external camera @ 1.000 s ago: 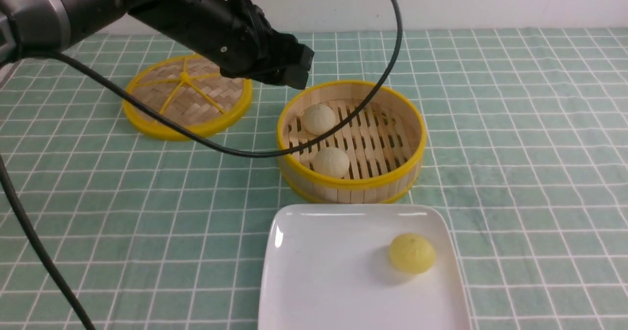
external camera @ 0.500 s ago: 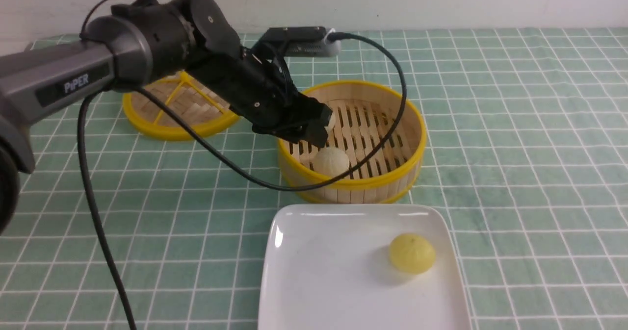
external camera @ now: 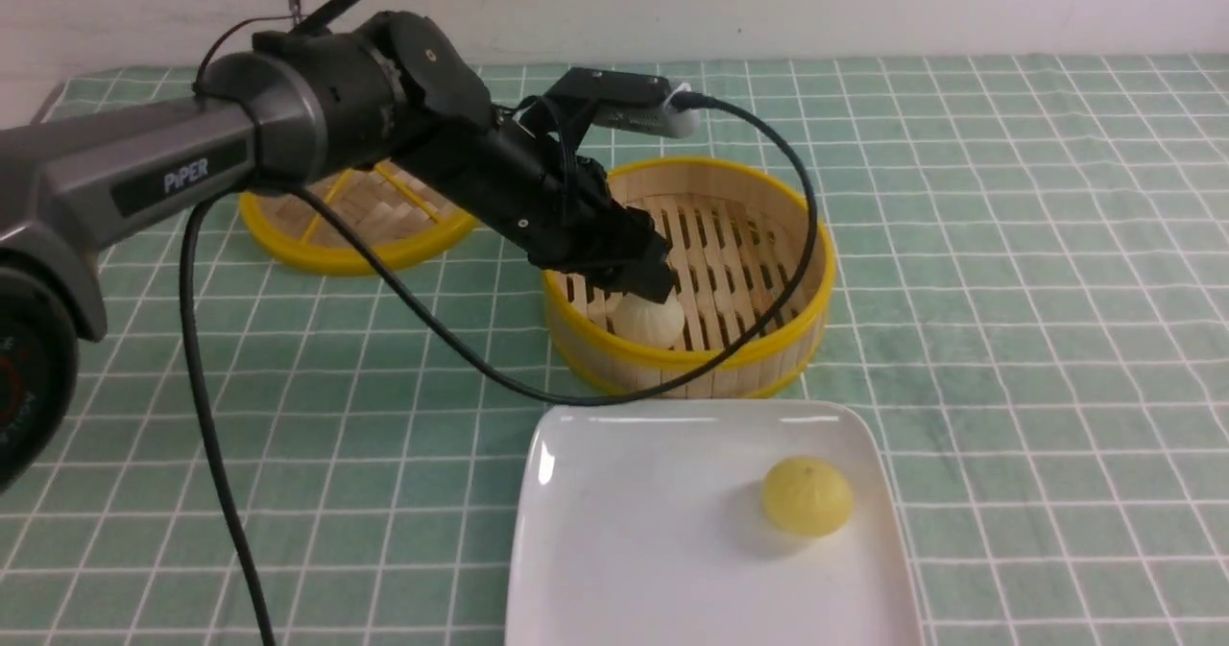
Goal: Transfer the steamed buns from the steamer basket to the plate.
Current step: Use the left arm to grab the steamed stuffed bun that is closest to it
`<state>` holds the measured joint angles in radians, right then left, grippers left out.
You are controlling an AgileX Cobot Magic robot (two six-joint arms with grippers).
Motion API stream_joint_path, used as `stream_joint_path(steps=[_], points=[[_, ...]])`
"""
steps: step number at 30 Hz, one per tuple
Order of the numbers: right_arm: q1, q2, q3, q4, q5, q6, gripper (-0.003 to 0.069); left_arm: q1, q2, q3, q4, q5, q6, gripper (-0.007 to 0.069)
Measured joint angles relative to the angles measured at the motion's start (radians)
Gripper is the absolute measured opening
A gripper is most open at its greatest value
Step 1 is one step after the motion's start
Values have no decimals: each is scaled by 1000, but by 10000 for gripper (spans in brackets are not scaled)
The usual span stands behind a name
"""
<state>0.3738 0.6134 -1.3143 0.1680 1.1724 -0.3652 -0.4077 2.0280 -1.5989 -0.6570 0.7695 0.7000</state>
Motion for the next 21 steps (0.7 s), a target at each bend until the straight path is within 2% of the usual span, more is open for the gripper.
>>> stream_joint_path(steps=[6, 9, 13, 21], points=[[0, 0, 0, 14, -1, 0, 547, -60, 33, 0, 62, -55, 18, 386], [0, 0, 0, 27, 1, 0, 547, -66, 38, 0, 158, -88, -52, 386], [0, -1, 0, 43, 10, 1, 547, -66, 38, 0, 222, -110, -127, 370], [0, -1, 0, 46, 15, 1, 547, -66, 3, 0, 232, -133, -137, 311]])
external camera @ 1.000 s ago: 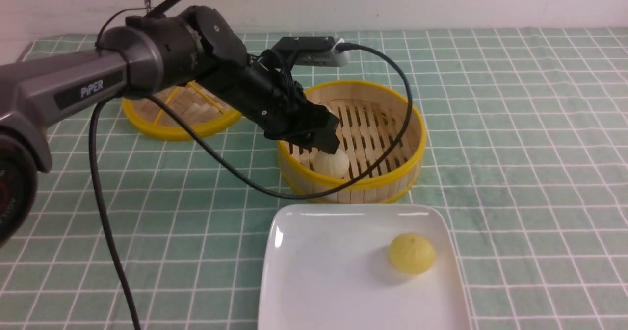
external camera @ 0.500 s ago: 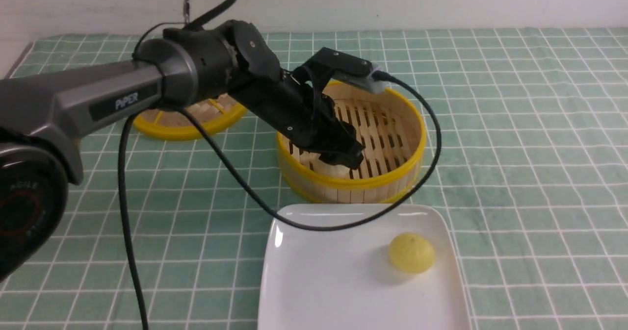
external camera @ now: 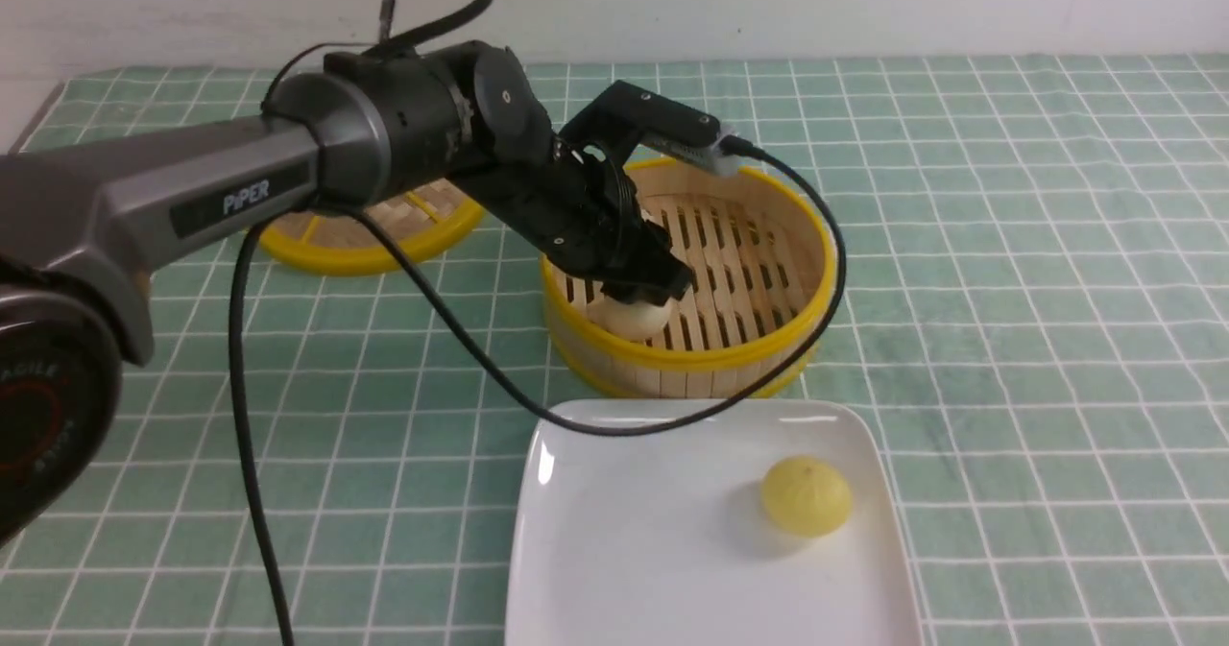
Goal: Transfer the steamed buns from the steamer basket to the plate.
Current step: Use the left arm to grab the steamed stuffed bun that is closest to it
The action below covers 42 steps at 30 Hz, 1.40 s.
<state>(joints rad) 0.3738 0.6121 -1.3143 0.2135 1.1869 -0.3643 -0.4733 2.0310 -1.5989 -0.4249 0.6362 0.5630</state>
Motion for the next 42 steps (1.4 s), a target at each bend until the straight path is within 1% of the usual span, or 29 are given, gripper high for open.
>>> stream_joint_path(steps=[9, 13, 16, 34, 37, 39, 42], points=[[0, 0, 0, 0, 0, 0, 547, 0, -51, 0, 0, -13, -2, 312], [0, 0, 0, 0, 0, 2, 547, 0, -51, 0, 2, -1, -2, 349], [0, 0, 0, 0, 3, 2, 547, 0, -51, 0, 5, 1, -3, 363], [0, -1, 0, 2, 4, 2, 547, 0, 34, 0, 4, 28, -31, 364], [0, -1, 0, 2, 4, 2, 547, 0, 50, 0, 0, 35, -31, 335], [0, -1, 0, 2, 4, 2, 547, 0, 61, 0, -1, 35, -32, 291], [0, -1, 0, 2, 4, 2, 547, 0, 67, -2, -14, 29, -49, 152]])
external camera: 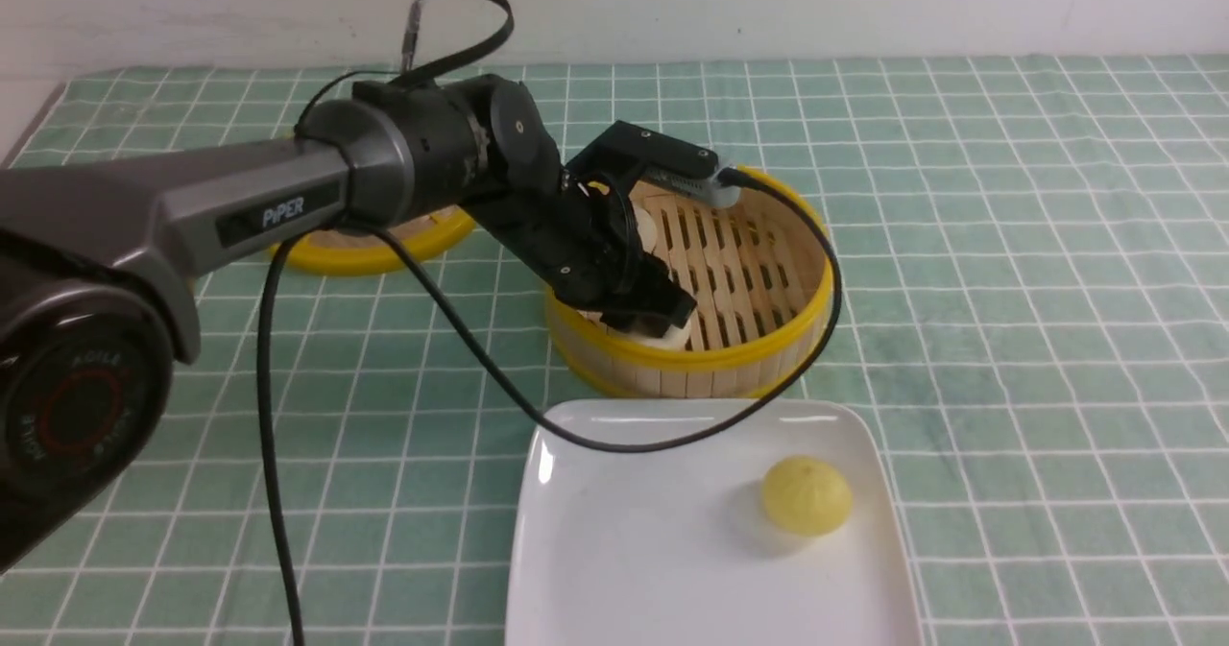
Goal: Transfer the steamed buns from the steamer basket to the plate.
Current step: Use the left arm to grab the steamed stuffed bun that is closest to it, then use the left arm to put the steamed stuffed bun into the plate
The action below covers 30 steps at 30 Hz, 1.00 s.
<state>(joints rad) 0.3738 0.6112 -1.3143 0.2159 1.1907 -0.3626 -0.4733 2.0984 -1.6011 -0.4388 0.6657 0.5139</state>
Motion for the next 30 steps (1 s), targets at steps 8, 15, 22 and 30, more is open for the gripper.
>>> stream_joint_path(steps=[8, 15, 22, 30], points=[[0, 0, 0, 0, 0, 0, 537, 0, -59, -2, 4, 4, -3, 29], [0, 0, 0, 0, 0, 0, 498, 0, -251, 1, 26, 72, -9, 29], [0, 0, 0, -16, 0, 0, 486, 0, -421, 1, 48, 232, -41, 29], [0, 0, 0, -37, 1, 0, 486, 0, -485, 23, -36, 541, -20, 30]])
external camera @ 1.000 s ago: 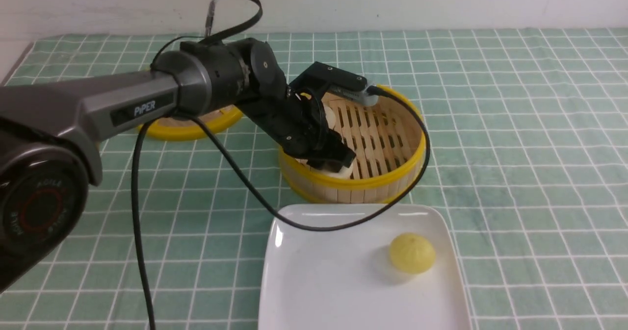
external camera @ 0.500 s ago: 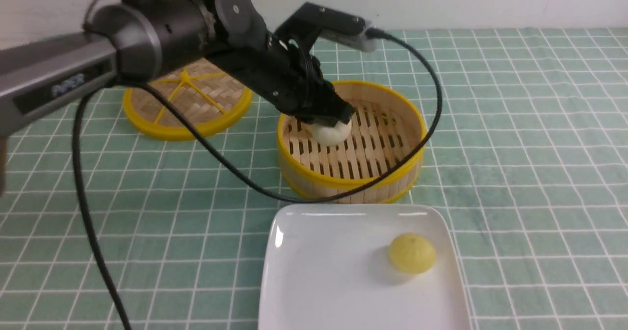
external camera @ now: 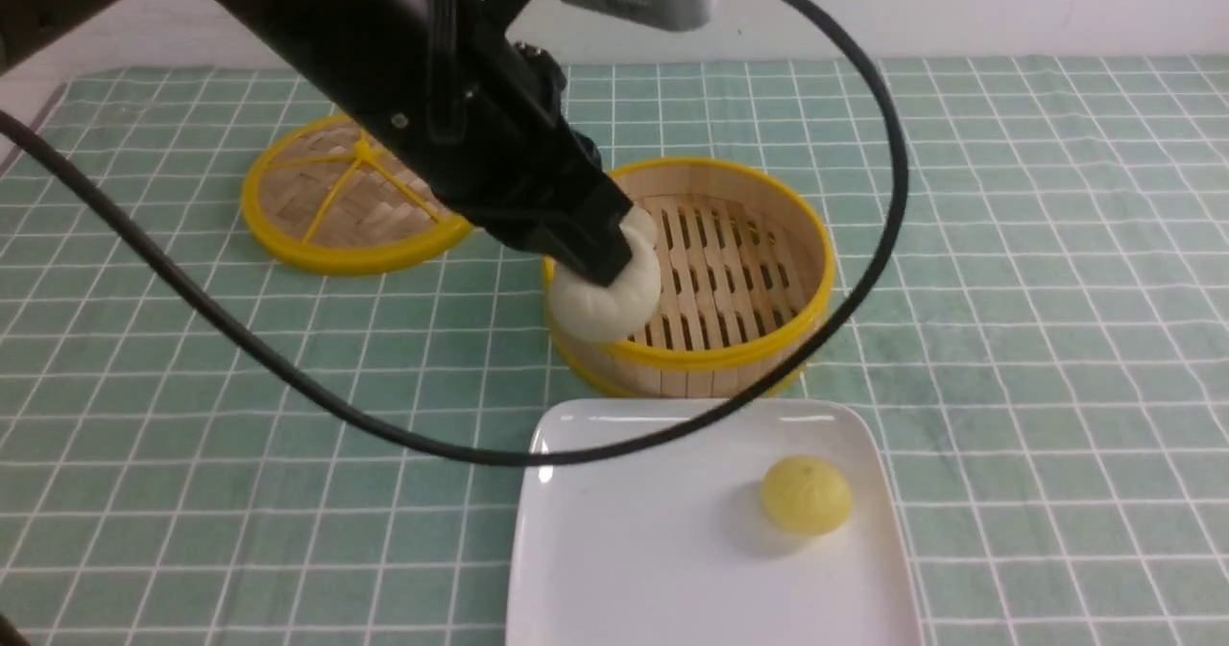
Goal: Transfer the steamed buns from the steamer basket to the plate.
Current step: Use the left arm to put the steamed stuffed bun into the plate
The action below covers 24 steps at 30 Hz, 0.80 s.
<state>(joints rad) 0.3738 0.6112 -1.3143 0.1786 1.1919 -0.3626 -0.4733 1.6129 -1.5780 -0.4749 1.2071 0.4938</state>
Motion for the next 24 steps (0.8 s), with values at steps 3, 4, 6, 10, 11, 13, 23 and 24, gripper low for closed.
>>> stream_joint_path(steps=[3, 4, 6, 10, 11, 13, 23, 24], points=[[0, 0, 1, -2, 4, 0, 486, 0, 24, 69, -124, 6, 85, 31], [0, 0, 2, -2, 4, 0, 486, 0, 27, 69, -124, 4, 88, 31], [0, 0, 12, -2, 7, 0, 484, 0, 69, 132, -176, -30, 123, 31], [0, 0, 36, -3, 6, 0, 484, 0, 164, 214, -206, -94, 212, 31], [0, 0, 44, -3, 6, 0, 484, 0, 190, 226, -222, -111, 236, 31], [0, 0, 60, -4, 6, 0, 484, 0, 219, 242, -248, -126, 277, 31], [0, 0, 124, -4, -4, 0, 484, 0, 331, 249, -377, -177, 399, 31], [0, 0, 126, -4, -4, 0, 484, 0, 334, 249, -375, -180, 399, 31]])
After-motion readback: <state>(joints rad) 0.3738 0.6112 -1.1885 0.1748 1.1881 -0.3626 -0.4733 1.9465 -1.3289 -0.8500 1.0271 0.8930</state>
